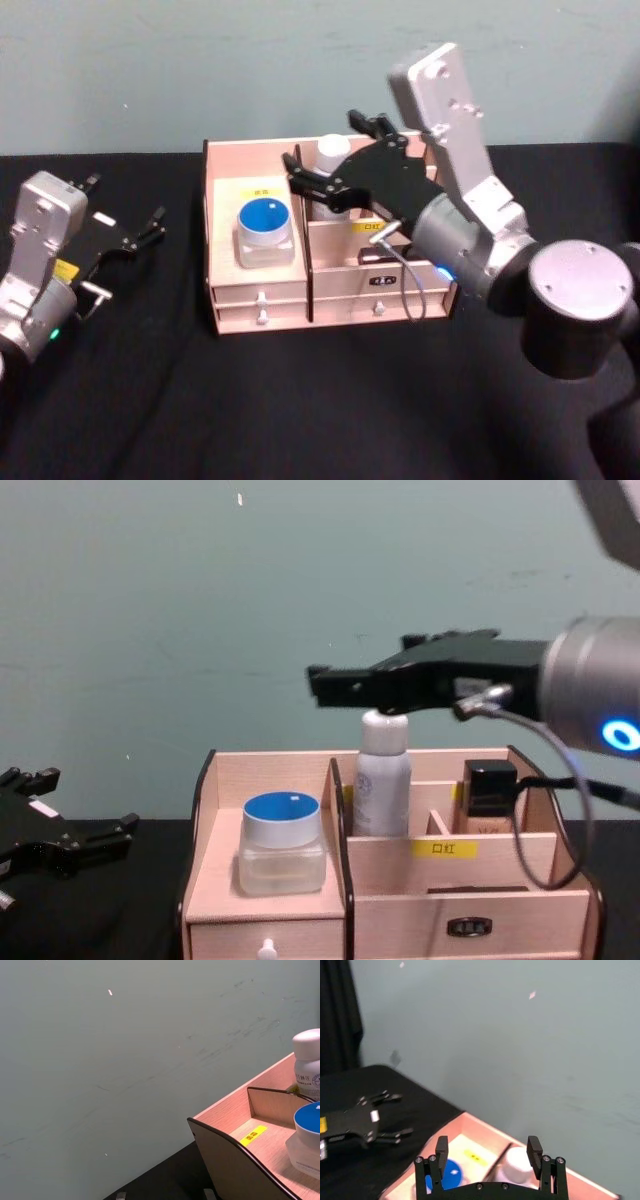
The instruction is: Pick up the facial cleanser and watermelon frost from the table and place them into the tiered storage box.
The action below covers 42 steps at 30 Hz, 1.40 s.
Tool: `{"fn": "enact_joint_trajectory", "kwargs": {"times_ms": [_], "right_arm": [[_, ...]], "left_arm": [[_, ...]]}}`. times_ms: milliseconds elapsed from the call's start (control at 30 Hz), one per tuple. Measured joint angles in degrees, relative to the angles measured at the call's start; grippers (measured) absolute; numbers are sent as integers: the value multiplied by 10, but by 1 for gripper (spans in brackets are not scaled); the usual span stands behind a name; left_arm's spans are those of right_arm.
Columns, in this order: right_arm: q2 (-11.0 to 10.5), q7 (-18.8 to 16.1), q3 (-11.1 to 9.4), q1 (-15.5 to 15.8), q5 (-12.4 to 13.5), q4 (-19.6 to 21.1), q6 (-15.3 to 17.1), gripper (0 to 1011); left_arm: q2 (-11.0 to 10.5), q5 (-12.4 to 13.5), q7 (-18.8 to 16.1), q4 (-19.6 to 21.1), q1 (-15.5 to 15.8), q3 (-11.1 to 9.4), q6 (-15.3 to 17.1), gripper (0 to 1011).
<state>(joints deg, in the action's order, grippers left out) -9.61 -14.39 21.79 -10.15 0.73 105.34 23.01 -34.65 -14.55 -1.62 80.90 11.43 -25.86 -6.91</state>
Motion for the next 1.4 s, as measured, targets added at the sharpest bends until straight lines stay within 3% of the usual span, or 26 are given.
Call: {"fn": "enact_joint_trajectory", "kwargs": {"times_ms": [100, 233, 367, 633, 1033, 1400], "right_arm": [[-1, 27, -27, 33, -7, 21, -41, 1002], [-1, 49, -52, 55, -15, 29, -62, 1002], [0, 70, -83, 74, -24, 30, -75, 1002], [7, 87, -126, 92, -31, 8, -76, 1002], [23, 99, -164, 96, -39, -38, -76, 1003], [32, 70, -180, 87, -22, -87, -56, 1002]], "left_arm": [[0, 0, 0, 0, 0, 0, 0, 1001], [0, 0, 0, 0, 0, 0, 0, 1001], [0, 0, 0, 0, 0, 0, 0, 1001], [0, 0, 0, 0, 0, 0, 0, 1001], [0, 0, 0, 0, 0, 0, 0, 1001], [0, 0, 0, 0, 0, 0, 0, 1001]]}}
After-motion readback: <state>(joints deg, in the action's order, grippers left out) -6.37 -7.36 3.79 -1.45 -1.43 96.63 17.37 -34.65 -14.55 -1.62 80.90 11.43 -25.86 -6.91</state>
